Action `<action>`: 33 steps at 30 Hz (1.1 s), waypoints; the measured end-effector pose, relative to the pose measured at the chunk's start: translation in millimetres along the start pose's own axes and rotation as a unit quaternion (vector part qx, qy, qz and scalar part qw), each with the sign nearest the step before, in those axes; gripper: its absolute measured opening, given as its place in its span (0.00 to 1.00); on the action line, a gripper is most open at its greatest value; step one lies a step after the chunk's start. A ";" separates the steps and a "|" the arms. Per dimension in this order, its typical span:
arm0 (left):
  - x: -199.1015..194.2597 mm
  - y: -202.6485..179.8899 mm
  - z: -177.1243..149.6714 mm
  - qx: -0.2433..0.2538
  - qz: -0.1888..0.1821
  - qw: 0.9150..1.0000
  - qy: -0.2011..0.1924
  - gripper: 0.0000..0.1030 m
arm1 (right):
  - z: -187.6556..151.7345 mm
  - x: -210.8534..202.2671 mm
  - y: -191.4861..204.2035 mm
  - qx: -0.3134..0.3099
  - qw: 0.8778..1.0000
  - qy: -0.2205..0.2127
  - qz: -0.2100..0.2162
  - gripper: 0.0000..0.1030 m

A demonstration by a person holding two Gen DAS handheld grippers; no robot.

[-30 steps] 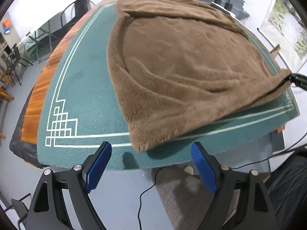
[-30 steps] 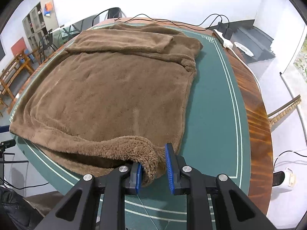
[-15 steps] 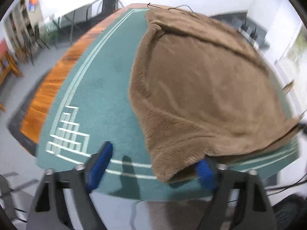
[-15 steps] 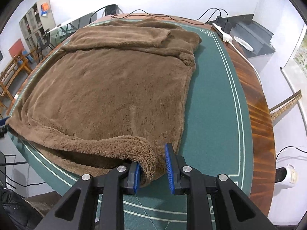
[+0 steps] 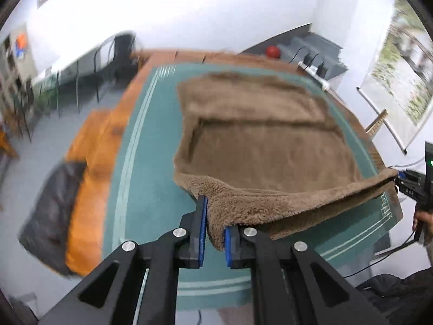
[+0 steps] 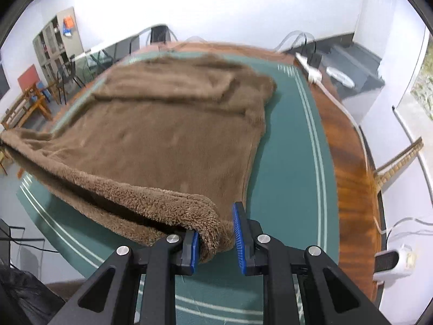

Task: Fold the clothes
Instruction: 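Lift the hem with both grippers and fold it over the sweater body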

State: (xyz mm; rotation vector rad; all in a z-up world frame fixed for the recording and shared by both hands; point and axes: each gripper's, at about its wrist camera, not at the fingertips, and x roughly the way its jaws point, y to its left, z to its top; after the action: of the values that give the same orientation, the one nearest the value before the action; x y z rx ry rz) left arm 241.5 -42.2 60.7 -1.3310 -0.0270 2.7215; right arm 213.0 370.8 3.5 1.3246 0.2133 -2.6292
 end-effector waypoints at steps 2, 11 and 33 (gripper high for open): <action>-13.3 -1.7 24.3 0.021 0.000 1.000 -0.021 0.12 | 16.7 -13.2 -2.9 -0.001 1.000 -0.025 0.000 0.22; -29.4 1.2 110.9 0.054 -0.003 0.995 -0.083 0.12 | 88.0 -56.3 -17.1 -0.006 0.993 -0.121 -0.014 0.22; 97.9 48.3 281.1 0.004 -0.016 0.996 -0.091 0.12 | 266.3 9.1 -36.9 0.056 0.981 -0.179 -0.049 0.22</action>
State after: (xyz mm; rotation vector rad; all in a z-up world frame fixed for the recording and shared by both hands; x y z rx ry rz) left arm -44.0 -70.3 153.4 -1.0658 -0.0532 2.8037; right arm -8.2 349.1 155.0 0.8638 0.0790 -2.9424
